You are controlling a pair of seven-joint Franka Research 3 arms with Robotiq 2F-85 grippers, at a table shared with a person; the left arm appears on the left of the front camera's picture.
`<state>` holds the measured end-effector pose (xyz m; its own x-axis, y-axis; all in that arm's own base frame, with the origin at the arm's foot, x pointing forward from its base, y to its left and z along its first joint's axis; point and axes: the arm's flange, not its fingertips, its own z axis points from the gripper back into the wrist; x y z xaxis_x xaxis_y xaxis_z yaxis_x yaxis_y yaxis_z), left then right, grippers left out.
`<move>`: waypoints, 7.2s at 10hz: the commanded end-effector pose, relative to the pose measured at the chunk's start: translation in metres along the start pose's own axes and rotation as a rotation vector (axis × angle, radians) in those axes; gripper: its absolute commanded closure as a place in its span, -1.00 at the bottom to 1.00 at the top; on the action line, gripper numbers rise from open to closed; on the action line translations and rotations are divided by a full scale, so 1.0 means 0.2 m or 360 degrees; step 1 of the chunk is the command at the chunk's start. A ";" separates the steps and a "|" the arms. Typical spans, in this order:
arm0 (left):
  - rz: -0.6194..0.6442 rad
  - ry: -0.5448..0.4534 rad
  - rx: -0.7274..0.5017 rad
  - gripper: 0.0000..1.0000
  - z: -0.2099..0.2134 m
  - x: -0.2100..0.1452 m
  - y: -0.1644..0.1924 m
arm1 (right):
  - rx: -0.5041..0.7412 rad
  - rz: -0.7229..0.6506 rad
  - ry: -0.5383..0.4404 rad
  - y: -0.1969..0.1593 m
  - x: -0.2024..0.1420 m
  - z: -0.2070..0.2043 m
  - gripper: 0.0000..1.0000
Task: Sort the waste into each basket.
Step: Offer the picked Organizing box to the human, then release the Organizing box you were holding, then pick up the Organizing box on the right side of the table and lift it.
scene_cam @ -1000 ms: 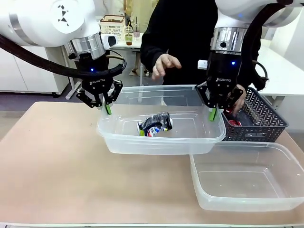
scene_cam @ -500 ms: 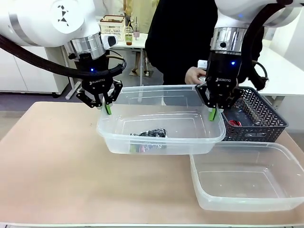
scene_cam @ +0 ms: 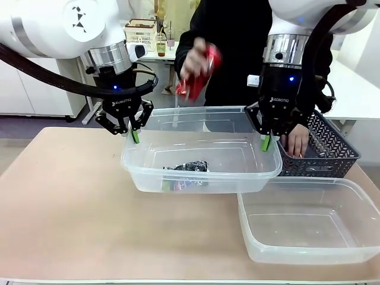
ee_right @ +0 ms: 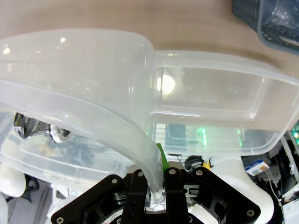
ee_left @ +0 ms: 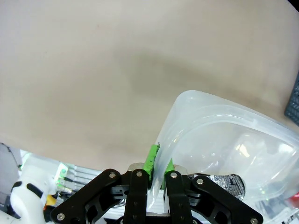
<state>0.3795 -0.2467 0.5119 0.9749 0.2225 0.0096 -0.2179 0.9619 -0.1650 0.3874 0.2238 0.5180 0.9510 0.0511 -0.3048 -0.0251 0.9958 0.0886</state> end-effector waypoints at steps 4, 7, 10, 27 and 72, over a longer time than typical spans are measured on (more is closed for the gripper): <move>0.0047 -0.0022 -0.0037 0.89 0.02 0.01 0.00 | 0.0006 0.0018 0.0031 0.02 -0.02 0.03 0.90; 0.0047 -0.0022 -0.0037 0.89 0.02 0.01 0.00 | 0.0006 0.0018 0.0031 0.02 -0.02 0.03 0.90; 0.0047 -0.0022 -0.0037 0.89 0.02 0.01 0.00 | 0.0006 0.0018 0.0031 0.02 -0.02 0.03 0.90; -0.0061 0.0085 -0.0064 0.89 0.04 0.21 -0.01 | 0.0192 0.0202 0.0238 0.07 0.28 0.09 0.90; -0.0368 0.0265 -0.0190 -1.00 0.28 -0.10 -0.53 | 0.0063 0.0088 -0.0481 -0.68 -0.38 0.12 -1.00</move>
<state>0.3613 -0.3532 0.5628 0.9821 -0.1265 -0.1392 0.0877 0.9627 -0.2561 0.2914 0.0671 0.5506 0.9975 0.0525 0.0483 -0.0573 0.9929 0.1044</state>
